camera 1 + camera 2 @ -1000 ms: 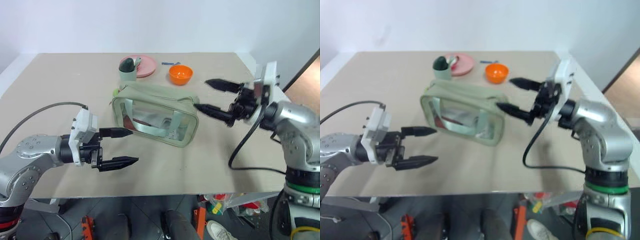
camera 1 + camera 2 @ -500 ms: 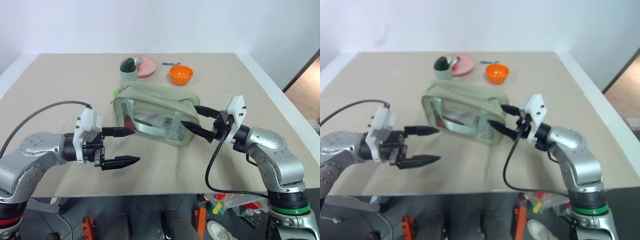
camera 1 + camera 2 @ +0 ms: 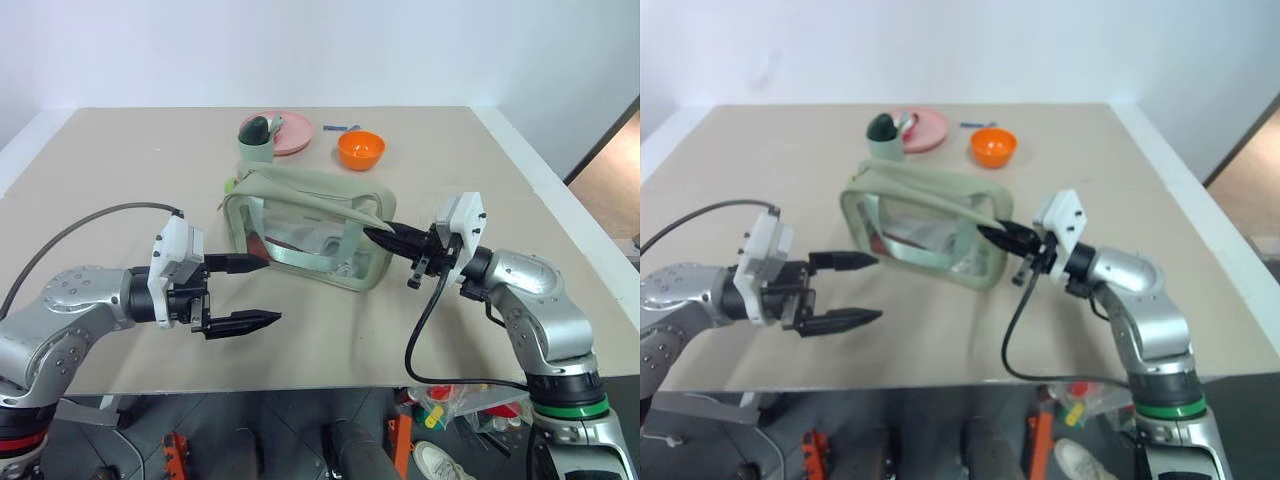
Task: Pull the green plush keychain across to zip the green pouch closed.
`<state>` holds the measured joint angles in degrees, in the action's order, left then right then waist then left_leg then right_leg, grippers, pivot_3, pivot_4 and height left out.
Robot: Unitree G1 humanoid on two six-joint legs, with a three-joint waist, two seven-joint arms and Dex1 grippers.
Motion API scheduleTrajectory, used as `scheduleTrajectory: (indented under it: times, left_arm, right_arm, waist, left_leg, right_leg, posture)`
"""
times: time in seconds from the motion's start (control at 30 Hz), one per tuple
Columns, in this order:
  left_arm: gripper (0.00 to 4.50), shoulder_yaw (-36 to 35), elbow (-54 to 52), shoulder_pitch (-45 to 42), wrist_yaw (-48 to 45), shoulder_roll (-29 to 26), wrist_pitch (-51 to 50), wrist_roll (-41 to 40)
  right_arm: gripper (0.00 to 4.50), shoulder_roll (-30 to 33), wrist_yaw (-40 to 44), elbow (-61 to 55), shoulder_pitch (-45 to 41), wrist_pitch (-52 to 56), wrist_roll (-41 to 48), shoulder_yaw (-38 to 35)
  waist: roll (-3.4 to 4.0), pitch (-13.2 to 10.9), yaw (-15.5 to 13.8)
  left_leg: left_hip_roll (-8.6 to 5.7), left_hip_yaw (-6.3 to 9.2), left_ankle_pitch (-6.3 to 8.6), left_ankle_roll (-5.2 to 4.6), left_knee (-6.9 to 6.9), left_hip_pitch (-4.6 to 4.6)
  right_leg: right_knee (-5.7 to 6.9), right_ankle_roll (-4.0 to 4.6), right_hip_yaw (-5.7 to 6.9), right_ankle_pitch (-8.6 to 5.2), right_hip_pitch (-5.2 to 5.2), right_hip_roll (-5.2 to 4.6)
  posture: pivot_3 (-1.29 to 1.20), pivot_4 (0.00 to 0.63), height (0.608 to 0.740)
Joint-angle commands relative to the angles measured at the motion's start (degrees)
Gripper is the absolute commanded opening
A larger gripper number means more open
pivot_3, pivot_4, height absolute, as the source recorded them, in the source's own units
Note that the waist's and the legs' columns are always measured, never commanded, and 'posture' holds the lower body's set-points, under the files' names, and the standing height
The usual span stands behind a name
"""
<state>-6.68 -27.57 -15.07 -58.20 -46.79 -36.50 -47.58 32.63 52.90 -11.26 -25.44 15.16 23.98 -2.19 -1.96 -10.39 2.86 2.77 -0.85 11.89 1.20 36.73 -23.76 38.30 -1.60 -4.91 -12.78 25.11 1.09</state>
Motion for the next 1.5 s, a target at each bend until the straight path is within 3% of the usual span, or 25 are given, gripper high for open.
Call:
scheduleTrajectory:
  times: [0.03, 0.43, 0.7, 1.13, 1.37, 1.5]
  left_arm:
    - [4.50, -0.5, -0.8, 0.0, 0.0, -0.1, 0.4, 0.2]
    - [4.50, -0.7, -1.5, 0.8, 0.3, -0.3, 0.4, 1.0]
    - [4.50, -1.2, -1.7, 0.8, 0.9, -0.3, 0.4, 1.0]
    - [4.50, -1.1, -0.3, 0.0, 4.1, 2.2, 1.0, 2.9]
    - [4.50, -13.2, 5.6, -0.2, 14.6, 2.9, -8.2, -7.7]
    - [4.50, -19.1, 12.1, -0.6, 19.3, 1.9, -11.3, -9.0]
  right_arm:
    - [0.04, -0.4, 5.7, 1.1, -3.6, -3.5, 4.1, -1.0]
    - [0.04, 2.7, 17.7, 11.6, -6.2, -10.6, 3.8, -2.6]
    - [0.04, 3.2, 15.4, 13.8, -9.2, -10.8, 5.5, -5.2]
    - [0.04, 1.3, 16.3, 16.6, -2.8, -17.8, 0.7, -2.5]
    - [0.04, 1.3, 17.0, 17.2, -3.5, -18.9, 0.2, -2.0]
    - [0.04, 1.3, 16.9, 16.5, -3.8, -18.7, 0.1, -1.5]
  waist:
    - [0.00, 0.0, 0.0]
    - [0.00, 0.0, -0.1]
    - [0.01, 0.0, -0.1]
    - [0.01, 0.0, -0.1]
    - [0.01, 0.0, 0.0]
    - [0.01, 0.0, 0.0]
  left_leg:
    - [0.01, 0.01, 0.00, 0.00, 0.00, 0.00]
    - [-0.01, 0.02, 0.00, 0.00, 0.00, -0.04]
    - [-0.01, 0.00, 0.00, 0.00, 0.02, -0.01]
    - [-0.01, 0.00, 0.00, 0.00, 0.00, 0.12]
    - [0.06, -0.01, 0.00, -0.01, 0.00, 0.59]
    - [0.08, 0.02, -0.01, -0.02, -0.01, 0.61]
  right_leg:
    - [0.00, 0.00, 0.01, 0.00, -0.01, 0.00]
    - [-0.01, -0.04, 0.01, -0.02, -0.01, -0.03]
    - [0.00, -0.05, 0.00, 0.01, -0.03, -0.02]
    - [0.01, -0.03, -0.01, 0.02, -0.13, -0.01]
    - [0.01, 0.05, -0.01, 0.05, -0.56, 0.05]
    - [0.01, 0.07, 0.02, 0.04, -0.58, 0.06]
  posture:
    - [0.00, 0.150, 0.740]
    - [0.00, 0.150, 0.740]
    - [0.00, 0.150, 0.740]
    - [0.00, 0.150, 0.740]
    - [0.00, 0.150, 0.740]
    - [0.00, 0.150, 0.740]
